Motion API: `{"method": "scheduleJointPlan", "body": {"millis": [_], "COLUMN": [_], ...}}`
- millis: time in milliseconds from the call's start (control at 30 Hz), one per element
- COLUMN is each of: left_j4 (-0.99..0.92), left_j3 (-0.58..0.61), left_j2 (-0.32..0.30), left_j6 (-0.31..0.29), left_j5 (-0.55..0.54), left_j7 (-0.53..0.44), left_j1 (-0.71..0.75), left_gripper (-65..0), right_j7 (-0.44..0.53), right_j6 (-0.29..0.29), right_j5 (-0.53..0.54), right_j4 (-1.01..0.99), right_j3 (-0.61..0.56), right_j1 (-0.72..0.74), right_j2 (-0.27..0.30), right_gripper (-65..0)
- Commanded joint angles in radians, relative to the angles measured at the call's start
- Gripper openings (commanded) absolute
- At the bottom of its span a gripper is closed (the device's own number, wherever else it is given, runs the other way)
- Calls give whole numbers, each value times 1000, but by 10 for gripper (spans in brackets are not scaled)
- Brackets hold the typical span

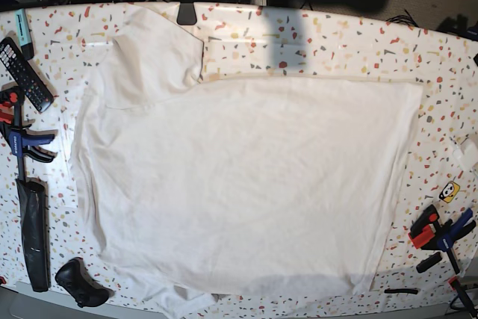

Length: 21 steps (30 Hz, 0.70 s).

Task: Fold the T-shirt properly

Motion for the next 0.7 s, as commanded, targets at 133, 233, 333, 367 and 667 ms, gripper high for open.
{"method": "scheduleJointPlan", "body": {"millis": [133,233,333,367,667], "left_j4": [116,189,277,312,733], "left_j3": [0,0,0,0,0], "left_j2": [-3,-3,-3,-3,-3], "left_j6": [0,0,0,0,0], "left_j5": [-5,-5,-5,-5,-5], "left_j7": [59,72,83,110,553], "left_j1": [45,61,78,83,113], "left_gripper": [-650,-650,-650,-650,-650], "right_j7": [-1,-33,-35,-34,-41], "right_j6": [4,3,3,3,3], "right_j5": [6,6,6,6,5], "right_j4": [116,151,163,163,163], "right_j3": [62,74,74,74,74], "right_j1": [-20,-19,-19,-18,9], "right_j2": [3,3,3,3,2], "right_gripper": [-557,-557,-557,-557,-557]}}
